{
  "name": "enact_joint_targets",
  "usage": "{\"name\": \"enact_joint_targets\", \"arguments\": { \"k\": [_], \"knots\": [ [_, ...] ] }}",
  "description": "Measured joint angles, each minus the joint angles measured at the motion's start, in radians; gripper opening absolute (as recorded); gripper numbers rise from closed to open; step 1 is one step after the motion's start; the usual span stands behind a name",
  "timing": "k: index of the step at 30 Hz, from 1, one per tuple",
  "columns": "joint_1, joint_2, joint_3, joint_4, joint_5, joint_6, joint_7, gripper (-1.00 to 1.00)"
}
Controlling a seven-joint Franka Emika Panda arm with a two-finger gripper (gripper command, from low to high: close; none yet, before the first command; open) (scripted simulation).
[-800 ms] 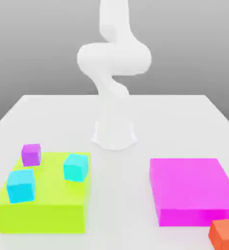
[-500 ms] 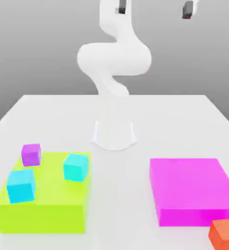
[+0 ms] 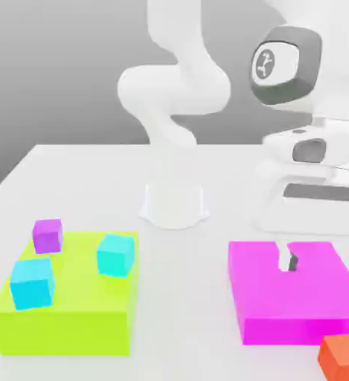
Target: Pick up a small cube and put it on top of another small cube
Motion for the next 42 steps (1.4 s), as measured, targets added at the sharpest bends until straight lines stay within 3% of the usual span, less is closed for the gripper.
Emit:
{"name": "enact_joint_targets", "arguments": {
  "k": [7,11,12,19,24,33,42],
  "knots": [
    [0.069,0.224,0.031,0.010,0.015,0.075,0.072,0.00],
    [0.128,0.367,-0.030,0.040,-0.047,0.173,0.126,0.00],
    [0.139,0.391,-0.044,0.045,-0.060,0.191,0.136,-1.00],
    [0.140,0.391,-0.044,0.045,-0.058,0.192,0.135,-1.00],
    [0.077,0.232,0.011,-0.004,0.027,0.081,0.080,-1.00],
    [-0.073,-0.060,-0.104,-0.185,0.079,-0.042,0.100,-1.00],
    [-0.218,-0.378,-0.223,-0.376,0.197,-0.144,0.081,-1.00]
  ]
}}
